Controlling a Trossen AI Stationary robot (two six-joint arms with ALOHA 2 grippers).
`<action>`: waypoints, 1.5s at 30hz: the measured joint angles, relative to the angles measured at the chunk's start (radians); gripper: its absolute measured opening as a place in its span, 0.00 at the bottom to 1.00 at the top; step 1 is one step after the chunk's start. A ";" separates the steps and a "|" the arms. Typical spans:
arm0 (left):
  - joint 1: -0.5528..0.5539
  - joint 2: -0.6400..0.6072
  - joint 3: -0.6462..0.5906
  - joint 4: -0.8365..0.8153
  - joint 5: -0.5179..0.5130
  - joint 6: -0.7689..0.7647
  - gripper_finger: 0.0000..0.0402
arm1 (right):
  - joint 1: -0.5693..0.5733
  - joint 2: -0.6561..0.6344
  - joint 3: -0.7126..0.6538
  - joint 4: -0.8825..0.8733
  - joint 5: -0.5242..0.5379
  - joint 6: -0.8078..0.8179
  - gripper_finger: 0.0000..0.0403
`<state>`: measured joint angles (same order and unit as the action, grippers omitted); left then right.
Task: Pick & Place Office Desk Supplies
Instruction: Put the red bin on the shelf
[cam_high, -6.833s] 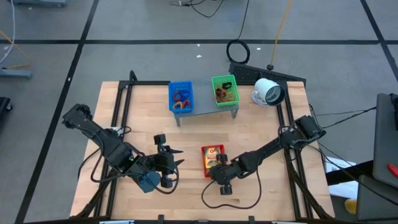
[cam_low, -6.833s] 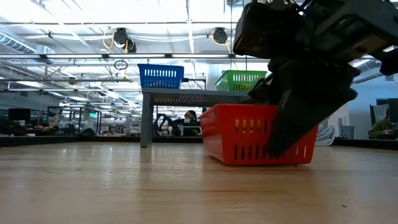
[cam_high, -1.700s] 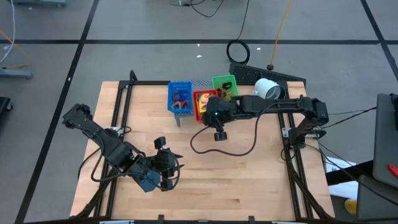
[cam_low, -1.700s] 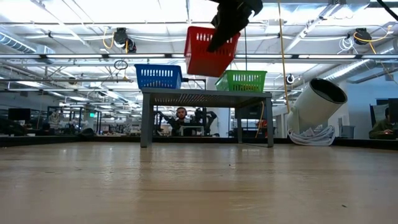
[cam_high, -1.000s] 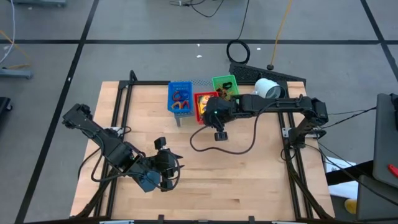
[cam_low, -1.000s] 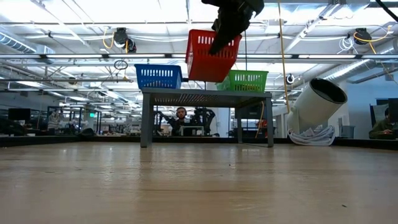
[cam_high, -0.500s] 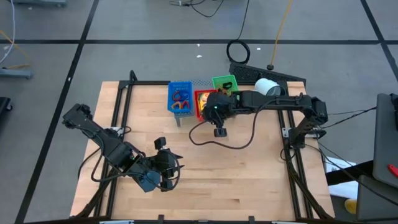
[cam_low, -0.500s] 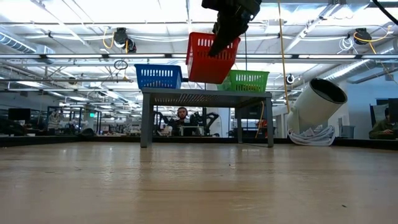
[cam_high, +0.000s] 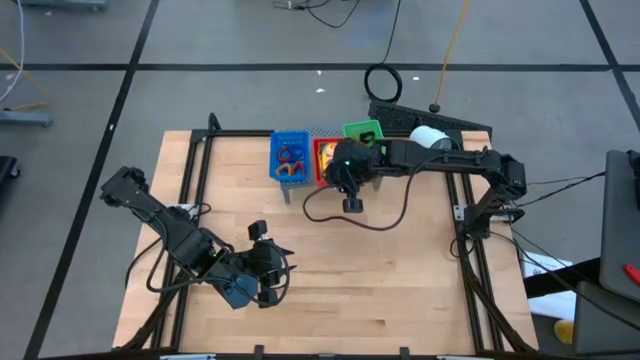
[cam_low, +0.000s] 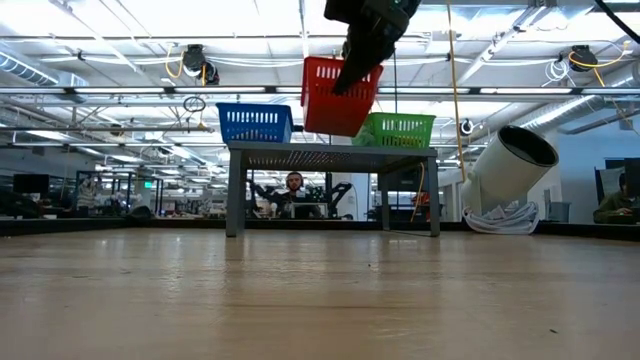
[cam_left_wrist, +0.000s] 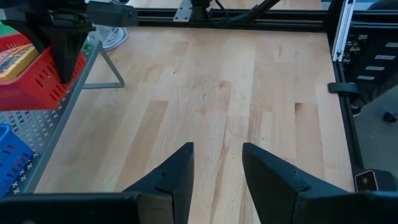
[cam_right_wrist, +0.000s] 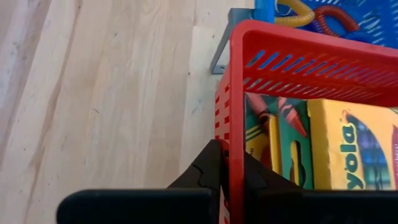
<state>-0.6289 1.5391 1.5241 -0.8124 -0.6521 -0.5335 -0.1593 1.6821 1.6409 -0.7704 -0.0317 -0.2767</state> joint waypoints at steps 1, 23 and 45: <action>0.000 0.000 0.000 0.000 0.000 0.000 0.36 | -0.004 0.000 0.000 0.002 0.000 -0.001 0.00; 0.000 0.000 0.000 0.000 0.000 0.001 0.36 | -0.038 0.008 0.000 0.028 -0.032 -0.027 0.00; 0.000 0.000 0.000 0.001 0.022 0.001 0.36 | -0.070 0.078 0.000 0.055 -0.044 -0.050 0.00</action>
<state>-0.6289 1.5391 1.5242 -0.8116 -0.6301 -0.5323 -0.2291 1.7599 1.6412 -0.7151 -0.0758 -0.3270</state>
